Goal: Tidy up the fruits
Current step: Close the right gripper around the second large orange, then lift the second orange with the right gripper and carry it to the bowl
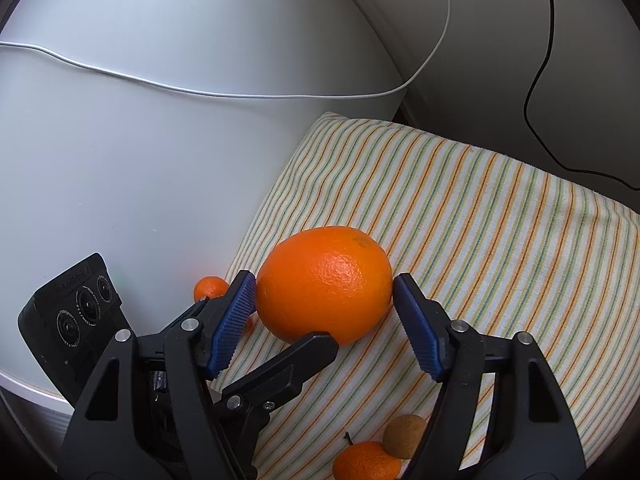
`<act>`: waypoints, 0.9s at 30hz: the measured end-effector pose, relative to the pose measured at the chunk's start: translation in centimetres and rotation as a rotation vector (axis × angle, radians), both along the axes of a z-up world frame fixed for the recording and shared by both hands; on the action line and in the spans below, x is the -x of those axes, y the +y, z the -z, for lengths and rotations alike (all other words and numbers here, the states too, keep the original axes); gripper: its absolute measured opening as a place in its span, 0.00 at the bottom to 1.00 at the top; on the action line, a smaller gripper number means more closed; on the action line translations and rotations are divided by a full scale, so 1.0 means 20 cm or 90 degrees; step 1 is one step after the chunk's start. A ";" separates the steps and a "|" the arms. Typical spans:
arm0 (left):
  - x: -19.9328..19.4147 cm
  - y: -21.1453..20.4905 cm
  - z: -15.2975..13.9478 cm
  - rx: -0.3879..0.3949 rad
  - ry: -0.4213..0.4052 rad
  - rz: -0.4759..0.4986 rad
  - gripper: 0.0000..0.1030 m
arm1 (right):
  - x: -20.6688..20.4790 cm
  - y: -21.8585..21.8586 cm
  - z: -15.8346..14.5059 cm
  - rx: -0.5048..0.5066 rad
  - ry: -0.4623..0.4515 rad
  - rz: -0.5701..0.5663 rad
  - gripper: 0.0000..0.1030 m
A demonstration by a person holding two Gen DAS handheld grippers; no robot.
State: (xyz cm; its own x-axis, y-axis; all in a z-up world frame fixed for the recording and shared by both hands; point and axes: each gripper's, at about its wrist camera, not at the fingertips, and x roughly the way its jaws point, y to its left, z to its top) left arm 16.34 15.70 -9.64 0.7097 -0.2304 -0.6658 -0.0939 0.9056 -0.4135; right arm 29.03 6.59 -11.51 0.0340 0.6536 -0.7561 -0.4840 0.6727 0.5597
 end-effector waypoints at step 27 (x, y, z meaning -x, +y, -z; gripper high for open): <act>0.09 -0.13 -0.13 -0.036 -0.035 0.005 0.66 | 0.11 -0.14 -0.15 -0.011 -0.025 0.008 0.72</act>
